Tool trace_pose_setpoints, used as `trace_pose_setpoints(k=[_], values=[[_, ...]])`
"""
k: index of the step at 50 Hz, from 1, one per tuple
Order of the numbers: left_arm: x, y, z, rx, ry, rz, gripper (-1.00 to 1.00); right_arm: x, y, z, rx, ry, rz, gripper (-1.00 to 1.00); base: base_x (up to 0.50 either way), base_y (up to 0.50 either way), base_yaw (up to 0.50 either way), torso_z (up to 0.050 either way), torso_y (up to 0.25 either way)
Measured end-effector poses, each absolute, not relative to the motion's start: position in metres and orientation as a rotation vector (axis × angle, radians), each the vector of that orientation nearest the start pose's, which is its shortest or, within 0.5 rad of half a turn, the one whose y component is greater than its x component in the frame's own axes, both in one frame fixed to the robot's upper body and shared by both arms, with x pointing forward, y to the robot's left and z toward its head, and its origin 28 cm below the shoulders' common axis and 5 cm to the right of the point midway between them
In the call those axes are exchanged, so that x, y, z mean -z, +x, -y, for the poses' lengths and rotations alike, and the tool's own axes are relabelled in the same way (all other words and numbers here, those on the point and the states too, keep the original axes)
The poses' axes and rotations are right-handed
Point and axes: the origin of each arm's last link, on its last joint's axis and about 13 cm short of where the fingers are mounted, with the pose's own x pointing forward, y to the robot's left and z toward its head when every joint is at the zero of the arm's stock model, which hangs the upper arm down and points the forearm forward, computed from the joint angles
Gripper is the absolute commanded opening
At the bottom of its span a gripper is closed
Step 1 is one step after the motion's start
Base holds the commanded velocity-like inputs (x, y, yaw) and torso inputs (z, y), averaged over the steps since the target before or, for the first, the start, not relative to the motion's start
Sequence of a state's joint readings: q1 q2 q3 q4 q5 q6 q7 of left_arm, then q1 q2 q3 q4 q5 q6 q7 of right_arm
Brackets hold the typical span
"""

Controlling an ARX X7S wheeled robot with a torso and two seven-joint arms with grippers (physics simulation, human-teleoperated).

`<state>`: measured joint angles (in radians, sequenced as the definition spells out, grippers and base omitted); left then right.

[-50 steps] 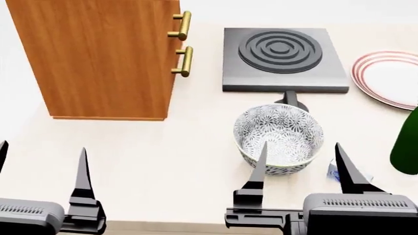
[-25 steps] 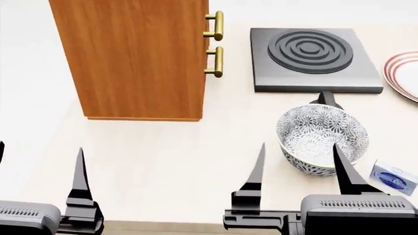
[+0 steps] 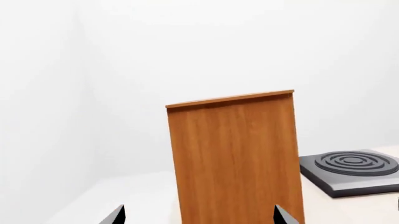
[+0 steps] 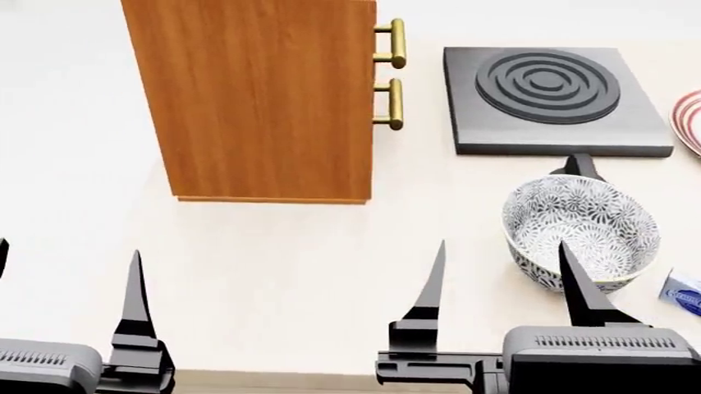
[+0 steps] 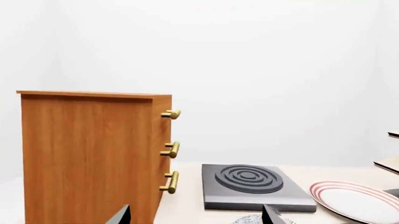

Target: Put the bowl on the top of the cabinet.

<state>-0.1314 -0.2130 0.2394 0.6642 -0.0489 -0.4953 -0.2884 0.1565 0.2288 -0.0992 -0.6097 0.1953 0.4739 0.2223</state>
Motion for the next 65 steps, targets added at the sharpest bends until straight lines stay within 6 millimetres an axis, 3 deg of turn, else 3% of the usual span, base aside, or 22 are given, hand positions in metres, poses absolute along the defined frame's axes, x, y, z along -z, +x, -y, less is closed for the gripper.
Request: trace_pose_setpoints(k=[14, 30, 54, 65], values=[[-0.1349, 0.2065, -0.1941, -0.019, 0.130, 0.283, 1.00, -0.1368, 0.2181, 0.1065, 0.008, -0.044, 0.261, 1.00, 0.00, 0.30, 0.00, 0.000, 0.000], [-0.1352, 0.2053, -0.1941, -0.021, 0.129, 0.284, 1.00, -0.1372, 0.2155, 0.1062, -0.011, -0.040, 0.262, 1.00, 0.01, 0.01, 0.00, 0.000, 0.000], [-0.1351, 0.2046, -0.1942, -0.021, 0.129, 0.285, 1.00, -0.1374, 0.2150, 0.1061, -0.007, -0.040, 0.259, 1.00, 0.46, 0.10, 0.00, 0.000, 0.000], [-0.1355, 0.2046, -0.1941, -0.020, 0.132, 0.286, 1.00, -0.1374, 0.2149, 0.1063, -0.004, -0.042, 0.259, 1.00, 0.09, 0.03, 0.00, 0.000, 0.000]])
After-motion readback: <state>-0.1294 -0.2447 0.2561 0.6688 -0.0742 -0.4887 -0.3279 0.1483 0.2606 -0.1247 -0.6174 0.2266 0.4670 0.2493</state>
